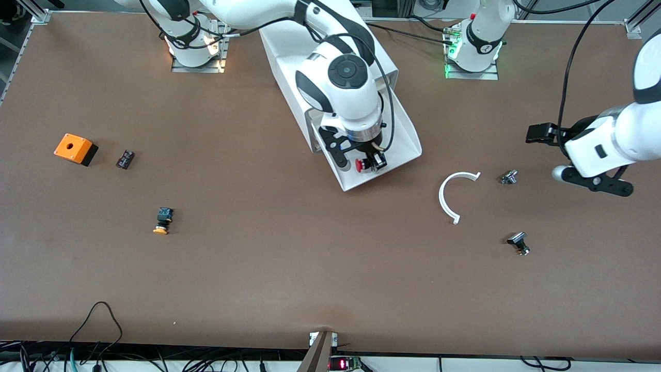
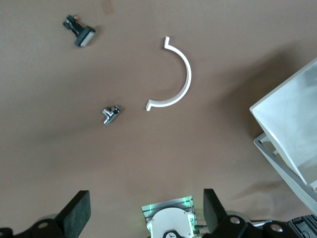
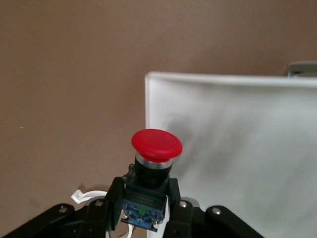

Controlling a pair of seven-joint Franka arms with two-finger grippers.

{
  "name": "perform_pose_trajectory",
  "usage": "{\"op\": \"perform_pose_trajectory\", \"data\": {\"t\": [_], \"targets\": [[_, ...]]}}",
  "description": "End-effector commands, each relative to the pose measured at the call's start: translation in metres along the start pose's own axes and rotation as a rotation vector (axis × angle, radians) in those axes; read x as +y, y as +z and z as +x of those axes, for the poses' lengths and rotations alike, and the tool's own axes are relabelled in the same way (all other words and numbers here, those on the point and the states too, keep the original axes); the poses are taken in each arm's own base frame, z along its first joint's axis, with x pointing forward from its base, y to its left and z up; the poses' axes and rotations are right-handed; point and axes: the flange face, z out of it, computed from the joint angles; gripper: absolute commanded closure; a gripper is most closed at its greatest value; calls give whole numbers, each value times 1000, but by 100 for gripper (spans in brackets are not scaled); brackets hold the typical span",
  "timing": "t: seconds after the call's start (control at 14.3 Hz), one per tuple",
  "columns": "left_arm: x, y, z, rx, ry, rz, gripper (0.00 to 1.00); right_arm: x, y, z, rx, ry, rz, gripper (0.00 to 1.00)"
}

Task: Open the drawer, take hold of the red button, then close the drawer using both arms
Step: 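Lift the red button out of the drawer with the right gripper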

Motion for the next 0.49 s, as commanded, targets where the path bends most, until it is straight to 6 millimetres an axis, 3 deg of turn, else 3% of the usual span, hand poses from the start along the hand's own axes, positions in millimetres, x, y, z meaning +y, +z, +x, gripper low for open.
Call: {"op": "perform_pose_trajectory", "data": {"t": [0.0,0.14,0.28,0.42], "targets": [[-4,-1,14,-3,-19,10,0,-7,-39,32,-26,-141,-17,100],[-3,3,15,-12,-41,14,0,-13,-45,56,-22,-296,-14,100],[10,6,18,-11,-153,18,0,-21,-73,105,-14,-398,-8,100],[31,36,33,-29,-258,24,0,-18,-75,157,-23,-556,-101,100]]}}
